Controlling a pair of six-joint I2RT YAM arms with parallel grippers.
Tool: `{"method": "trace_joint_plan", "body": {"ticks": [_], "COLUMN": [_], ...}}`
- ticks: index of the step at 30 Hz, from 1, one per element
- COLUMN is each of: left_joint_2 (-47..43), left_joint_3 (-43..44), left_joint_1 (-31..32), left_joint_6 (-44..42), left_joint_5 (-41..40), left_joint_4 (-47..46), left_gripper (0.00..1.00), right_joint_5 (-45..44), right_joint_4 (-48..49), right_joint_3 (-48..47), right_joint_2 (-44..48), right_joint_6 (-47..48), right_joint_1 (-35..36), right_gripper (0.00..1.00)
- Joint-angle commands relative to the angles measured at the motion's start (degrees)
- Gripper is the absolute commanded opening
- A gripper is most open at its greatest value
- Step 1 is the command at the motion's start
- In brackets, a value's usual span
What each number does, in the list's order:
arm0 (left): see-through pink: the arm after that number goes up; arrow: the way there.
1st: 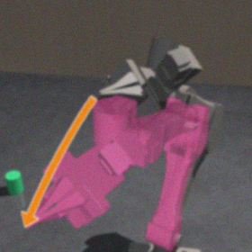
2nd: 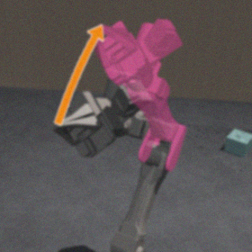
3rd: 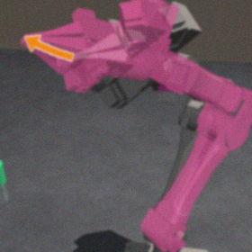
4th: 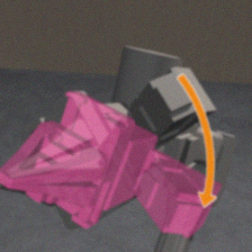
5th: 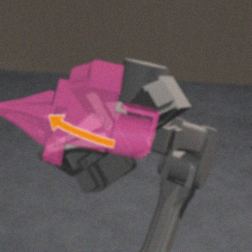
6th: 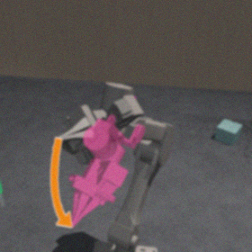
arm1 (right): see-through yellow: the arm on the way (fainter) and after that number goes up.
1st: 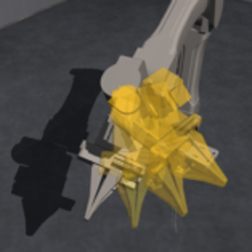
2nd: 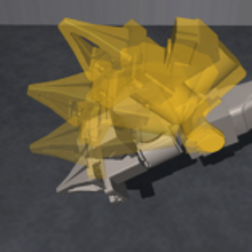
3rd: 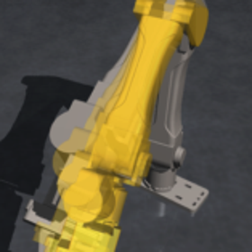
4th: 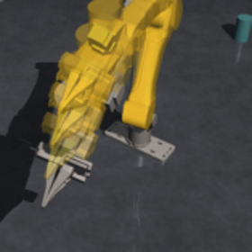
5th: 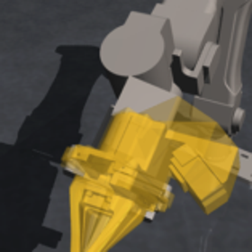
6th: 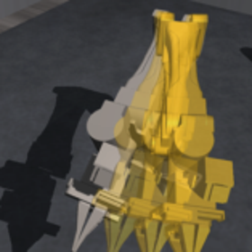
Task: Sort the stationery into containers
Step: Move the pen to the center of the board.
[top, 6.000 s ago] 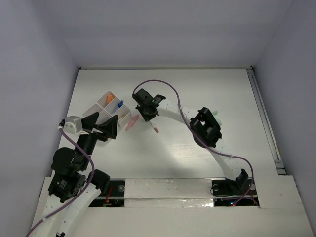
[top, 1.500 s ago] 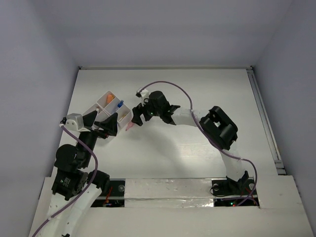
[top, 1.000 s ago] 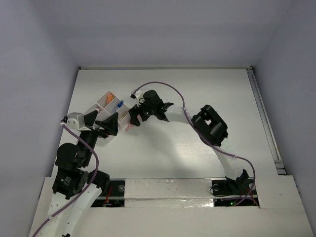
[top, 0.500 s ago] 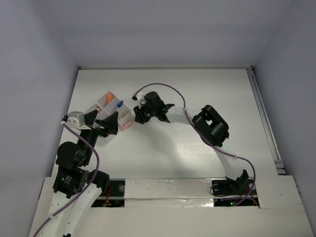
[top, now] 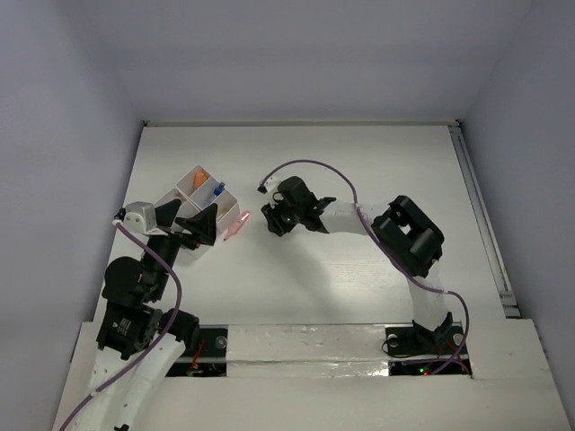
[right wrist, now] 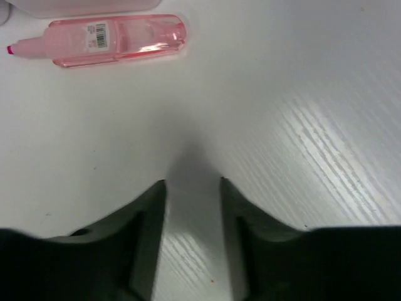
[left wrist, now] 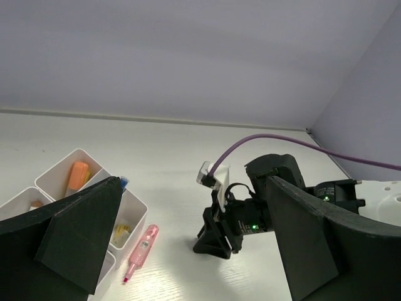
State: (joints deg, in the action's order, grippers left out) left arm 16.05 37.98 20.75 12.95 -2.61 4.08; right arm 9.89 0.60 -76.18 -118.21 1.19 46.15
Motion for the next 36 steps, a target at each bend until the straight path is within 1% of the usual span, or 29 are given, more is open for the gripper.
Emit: {"method": "trace_joint_plan", "body": {"ticks": [1, 3, 4, 5, 7, 8, 11, 13, 19, 23, 29, 30, 35, 36], "left_joint_2": [1.2, 1.2, 1.1, 1.0, 0.9, 1.0, 1.0, 1.1, 1.2, 1.1, 0.9, 0.9, 0.8, 0.8], "left_joint_3": [0.0, -0.2, -0.1, -0.1, -0.1, -0.1, -0.2, -0.1, -0.1, 0.0, -0.1, -0.1, -0.1, -0.1], "left_joint_1": [-0.4, -0.4, -0.4, -0.4, -0.4, -0.4, -0.4, -0.4, -0.4, -0.4, -0.4, -0.4, -0.4, -0.4], "left_joint_6": [0.6, 0.6, 0.6, 0.5, 0.5, 0.5, 0.4, 0.5, 0.5, 0.5, 0.5, 0.4, 0.4, 0.5], "left_joint_5": [1.5, 1.4, 1.2, 1.1, 1.0, 1.0, 1.2, 1.3, 1.4, 1.4, 1.3, 1.3, 1.2, 1.2], "left_joint_4": [-3.5, -3.4, -3.2, -3.2, -3.2, -3.2, -3.4, -3.3, -3.2, -3.2, -3.1, -3.1, -3.1, -3.2], "left_gripper": [0.97, 0.97, 0.97, 0.97, 0.97, 0.97, 0.97, 0.97, 0.97, 0.97, 0.97, 0.97, 0.97, 0.97], "right_joint_5": [2.8, 4.8, 5.1, 5.8, 7.3, 8.1, 8.0, 8.1, 7.9, 7.4, -0.7, -3.2, -9.6, -13.6], "right_joint_4": [-0.4, -0.2, 0.0, 0.1, 1.8, 2.0, 0.4, -0.2, 0.3, 0.3, -2.4, -2.6, -1.7, -1.1], "right_joint_3": [-3.2, -6.9, -8.3, -9.6, -12.0, -12.8, -17.3, -19.8, -23.0, -24.4, -25.7, -25.5, -21.9, -21.0], "right_joint_2": [0.0, -1.9, -3.8, -4.6, -6.0, -7.4, -10.8, -12.1, -15.5, -16.7, -18.4, -18.5, -18.3, -17.8], "right_joint_6": [0.6, -0.6, -1.4, -3.2, -4.8, -5.0, -5.0, -5.1, -7.3, -8.1, -5.3, -4.9, -5.1, -5.2], "right_joint_1": [0.2, 0.2, 0.2, 0.2, 0.2, 0.2, 0.7, 1.4, 3.0, 3.6, 6.6, 6.6, 7.2, 7.2], "right_gripper": [0.53, 0.61, 0.7, 0.72, 0.83, 0.86, 0.9, 0.94, 0.99, 1.0, 1.0, 1.0, 0.96, 0.95]}}
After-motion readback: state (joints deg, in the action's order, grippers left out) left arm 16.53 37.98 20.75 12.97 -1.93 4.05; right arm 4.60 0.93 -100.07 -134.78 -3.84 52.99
